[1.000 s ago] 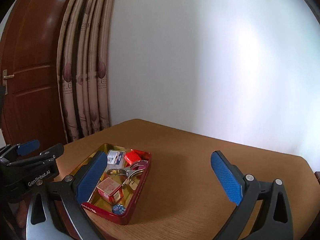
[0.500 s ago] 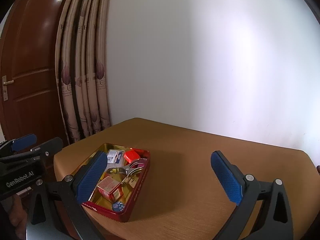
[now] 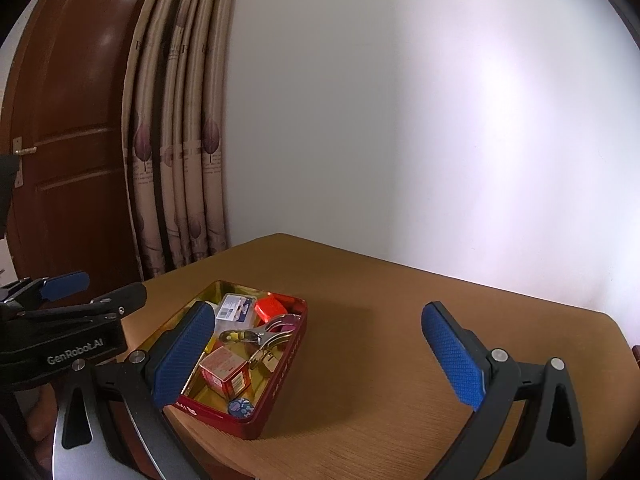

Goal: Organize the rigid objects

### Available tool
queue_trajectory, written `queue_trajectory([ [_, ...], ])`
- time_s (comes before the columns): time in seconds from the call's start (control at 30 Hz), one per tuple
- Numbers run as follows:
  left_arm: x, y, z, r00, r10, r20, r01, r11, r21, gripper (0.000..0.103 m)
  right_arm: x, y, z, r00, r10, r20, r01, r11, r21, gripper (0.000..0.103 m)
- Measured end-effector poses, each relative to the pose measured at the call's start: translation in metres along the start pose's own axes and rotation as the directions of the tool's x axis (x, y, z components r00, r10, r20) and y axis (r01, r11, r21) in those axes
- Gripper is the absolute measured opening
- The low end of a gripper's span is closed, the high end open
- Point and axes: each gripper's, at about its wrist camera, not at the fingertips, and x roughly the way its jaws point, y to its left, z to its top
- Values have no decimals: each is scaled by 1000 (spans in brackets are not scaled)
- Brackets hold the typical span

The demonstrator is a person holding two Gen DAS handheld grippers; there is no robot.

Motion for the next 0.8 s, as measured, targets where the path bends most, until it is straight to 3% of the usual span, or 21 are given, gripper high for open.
queue_trajectory([
  [0.4, 13, 7, -6, 999, 23, -32, -24, 999, -22, 80, 16, 13, -14, 997, 8, -74, -12, 999, -41, 102],
  [0.8, 15, 1, -8, 999, 10, -44, -9, 1000, 7, 80, 19, 14, -18, 997, 11, -73, -15, 998, -53, 102],
])
